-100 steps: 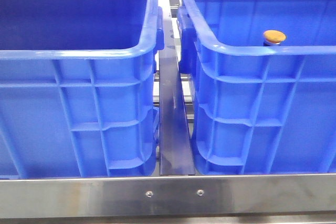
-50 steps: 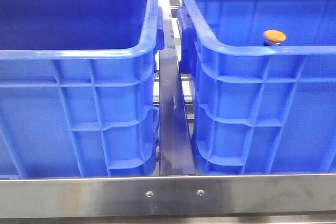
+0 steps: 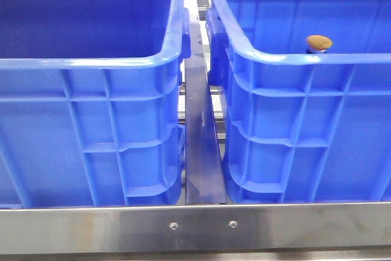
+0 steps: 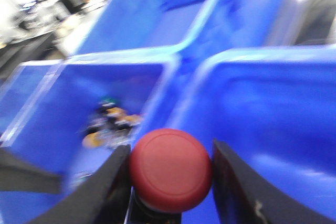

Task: Pick red and yellow buttons and place in box
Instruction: 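Release with the left gripper, lower the red button into the other crate with the right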

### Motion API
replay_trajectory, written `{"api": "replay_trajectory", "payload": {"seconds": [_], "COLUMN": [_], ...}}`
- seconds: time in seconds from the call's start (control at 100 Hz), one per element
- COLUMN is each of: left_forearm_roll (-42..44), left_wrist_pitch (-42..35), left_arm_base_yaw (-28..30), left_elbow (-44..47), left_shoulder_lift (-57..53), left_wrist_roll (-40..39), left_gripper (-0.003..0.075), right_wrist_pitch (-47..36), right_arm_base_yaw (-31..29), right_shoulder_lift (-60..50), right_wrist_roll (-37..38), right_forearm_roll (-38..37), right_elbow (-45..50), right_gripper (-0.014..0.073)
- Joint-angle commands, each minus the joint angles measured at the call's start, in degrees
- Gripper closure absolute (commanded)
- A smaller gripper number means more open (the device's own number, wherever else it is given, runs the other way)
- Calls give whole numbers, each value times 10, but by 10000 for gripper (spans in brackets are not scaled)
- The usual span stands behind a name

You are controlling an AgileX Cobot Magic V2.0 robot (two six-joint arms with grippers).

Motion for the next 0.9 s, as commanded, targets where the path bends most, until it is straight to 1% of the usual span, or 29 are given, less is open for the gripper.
{"api": "replay_trajectory", "payload": {"seconds": [0.0, 0.11, 0.22, 0.36, 0.53, 0.72, 0.78, 0.89], "left_forearm_roll": [-5, 2, 10, 16, 16, 16, 16, 16], "left_wrist_pitch": [-32, -32, -32, -32, -32, -32, -32, -32], "left_arm_base_yaw": [-5, -5, -5, -5, -5, -5, -5, -5], "left_elbow": [-21, -21, -21, -21, -21, -21, -21, -21], "left_shoulder_lift": [-25, -25, -25, -25, -25, -25, -25, -25], "left_wrist_roll": [0, 0, 0, 0, 0, 0, 0, 0], "left_gripper": [153, 153, 153, 153, 153, 153, 153, 153], "right_wrist_pitch": [-2, -38, -104, -191, -270, -388, -402, -401], "right_arm_base_yaw": [-27, -43, -45, -45, -45, -45, -45, -45], "right_shoulder_lift": [-31, -43, -54, -63, -65, -65, -65, -64], "right_wrist_roll": [-33, -54, -54, -57, -77, -79, -79, -80], "right_forearm_roll": [22, -19, -75, -102, -105, -104, -104, -104], "right_elbow": [-20, -20, -20, -11, 24, 67, 73, 74], "right_gripper": [484, 484, 484, 484, 484, 484, 484, 484]}}
